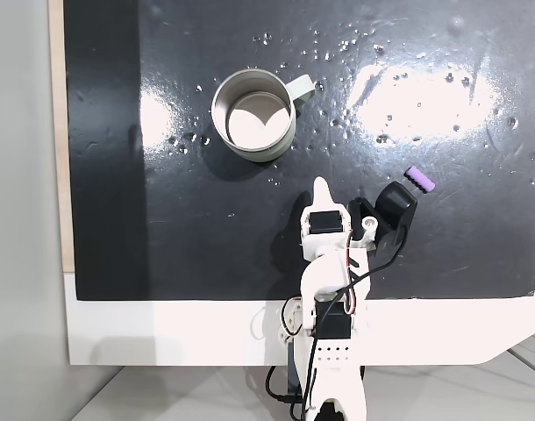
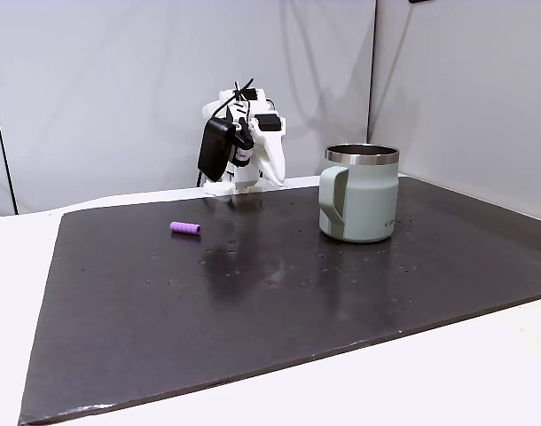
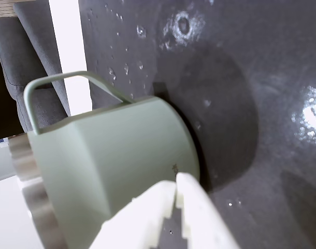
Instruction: Grasp a pengrip and put it in the cup.
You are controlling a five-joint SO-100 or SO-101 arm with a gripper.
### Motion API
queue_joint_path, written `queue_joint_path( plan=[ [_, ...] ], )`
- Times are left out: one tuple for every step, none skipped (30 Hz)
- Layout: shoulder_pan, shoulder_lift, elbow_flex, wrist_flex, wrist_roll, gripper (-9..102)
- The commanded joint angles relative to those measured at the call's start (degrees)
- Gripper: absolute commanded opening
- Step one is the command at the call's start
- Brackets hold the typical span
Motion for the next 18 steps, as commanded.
queue_joint_path(
  plan=[
    [-1.6,0.7,-0.2,0.0,-0.9,0],
    [-1.6,0.7,-0.2,0.0,-0.9,0],
    [-1.6,0.7,-0.2,0.0,-0.9,0],
    [-1.6,0.7,-0.2,0.0,-0.9,0],
    [-1.6,0.7,-0.2,0.0,-0.9,0],
    [-1.6,0.7,-0.2,0.0,-0.9,0],
    [-1.6,0.7,-0.2,0.0,-0.9,0],
    [-1.6,0.7,-0.2,0.0,-0.9,0],
    [-1.6,0.7,-0.2,0.0,-0.9,0],
    [-1.6,0.7,-0.2,0.0,-0.9,0],
    [-1.6,0.7,-0.2,0.0,-0.8,0],
    [-1.6,0.7,-0.3,0.0,-0.4,0],
    [-1.6,0.7,-0.4,0.3,-0.2,0],
    [-1.4,0.7,-1.1,1.7,0.4,0],
    [-1.3,0.8,-2.4,3.4,1.0,0],
    [-1.3,0.8,-3.7,5.1,1.8,0],
    [-1.4,0.8,-5.0,6.4,2.6,0],
    [-1.4,0.7,-6.2,7.3,2.9,0]
  ],
)
